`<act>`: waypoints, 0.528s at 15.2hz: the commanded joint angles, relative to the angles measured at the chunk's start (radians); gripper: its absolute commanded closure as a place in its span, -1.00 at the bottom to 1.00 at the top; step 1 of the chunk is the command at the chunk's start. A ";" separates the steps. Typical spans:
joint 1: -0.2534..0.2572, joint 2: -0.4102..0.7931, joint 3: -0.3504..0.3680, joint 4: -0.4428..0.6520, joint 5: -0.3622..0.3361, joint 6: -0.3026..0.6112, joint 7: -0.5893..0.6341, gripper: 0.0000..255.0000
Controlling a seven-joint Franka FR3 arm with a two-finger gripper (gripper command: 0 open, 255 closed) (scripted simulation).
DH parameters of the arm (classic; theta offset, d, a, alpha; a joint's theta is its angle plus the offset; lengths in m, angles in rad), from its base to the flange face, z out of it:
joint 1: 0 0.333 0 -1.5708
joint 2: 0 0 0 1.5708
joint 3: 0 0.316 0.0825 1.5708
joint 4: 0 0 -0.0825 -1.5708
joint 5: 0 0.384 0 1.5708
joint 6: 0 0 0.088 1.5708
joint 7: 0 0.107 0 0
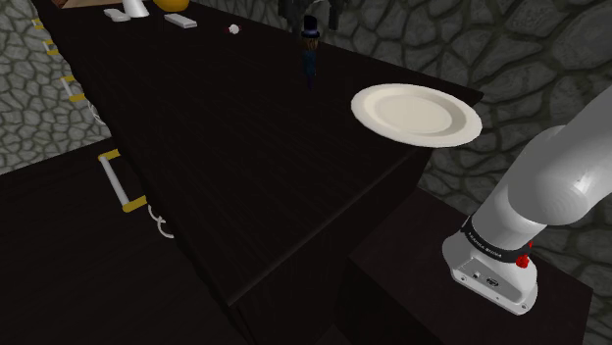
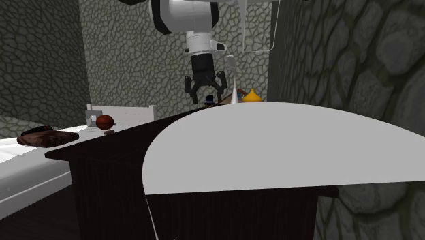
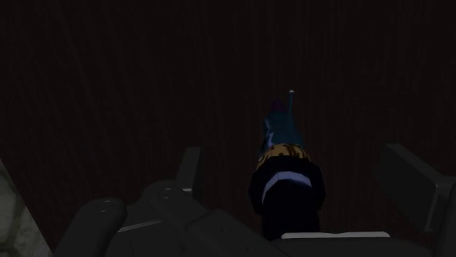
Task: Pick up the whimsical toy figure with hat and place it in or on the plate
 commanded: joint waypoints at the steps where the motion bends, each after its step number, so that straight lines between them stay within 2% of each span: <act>1: 0.000 -0.003 -0.001 -0.012 0.001 0.010 -0.001 -1.00; 7: 0.000 -0.003 -0.001 -0.012 0.001 0.010 -0.001 -1.00; 8: 0.000 -0.003 -0.001 -0.012 0.001 0.010 -0.001 1.00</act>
